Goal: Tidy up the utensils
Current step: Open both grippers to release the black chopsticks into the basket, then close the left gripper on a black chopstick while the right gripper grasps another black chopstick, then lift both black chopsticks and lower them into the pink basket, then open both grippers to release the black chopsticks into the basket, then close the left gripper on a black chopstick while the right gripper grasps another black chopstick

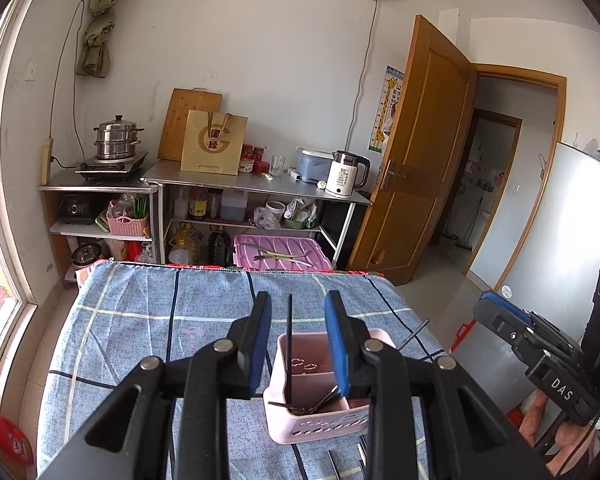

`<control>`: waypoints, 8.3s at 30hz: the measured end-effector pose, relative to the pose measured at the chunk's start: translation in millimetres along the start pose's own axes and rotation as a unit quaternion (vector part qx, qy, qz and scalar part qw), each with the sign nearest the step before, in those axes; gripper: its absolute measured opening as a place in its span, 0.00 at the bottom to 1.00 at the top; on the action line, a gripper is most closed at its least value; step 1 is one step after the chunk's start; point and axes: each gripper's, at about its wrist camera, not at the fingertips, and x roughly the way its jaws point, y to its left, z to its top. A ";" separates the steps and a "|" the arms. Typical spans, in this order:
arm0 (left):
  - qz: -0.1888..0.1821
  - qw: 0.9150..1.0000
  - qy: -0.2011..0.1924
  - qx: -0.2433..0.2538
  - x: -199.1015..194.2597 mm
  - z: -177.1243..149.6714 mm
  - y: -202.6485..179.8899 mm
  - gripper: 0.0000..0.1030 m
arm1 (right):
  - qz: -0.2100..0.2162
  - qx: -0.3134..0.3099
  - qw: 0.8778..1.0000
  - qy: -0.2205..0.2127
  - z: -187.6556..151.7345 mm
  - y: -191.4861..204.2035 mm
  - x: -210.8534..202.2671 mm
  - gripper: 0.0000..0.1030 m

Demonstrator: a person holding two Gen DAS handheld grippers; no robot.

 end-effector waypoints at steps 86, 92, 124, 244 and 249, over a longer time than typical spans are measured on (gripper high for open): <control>-0.017 0.964 0.261 0.049 115.9 -205.7 -63.5 0.08 | -0.077 0.032 0.957 0.277 -188.9 -64.2 56.6 0.06; -0.038 0.971 0.232 0.042 92.9 -184.3 -64.1 0.07 | -0.063 0.030 0.968 0.243 -173.2 -55.5 34.6 0.05; -0.063 0.991 0.092 0.072 -1.0 -88.3 -70.3 0.05 | -0.040 -0.003 0.995 0.092 -83.8 -26.2 -39.9 0.05; -0.049 0.988 0.144 0.012 4.2 -185.7 -32.5 0.28 | 0.004 0.034 0.986 0.161 -158.5 -14.4 -23.6 0.13; -0.055 0.985 0.164 0.018 16.2 -194.9 -40.0 0.28 | 0.002 0.036 0.982 0.187 -172.4 -13.7 -10.3 0.13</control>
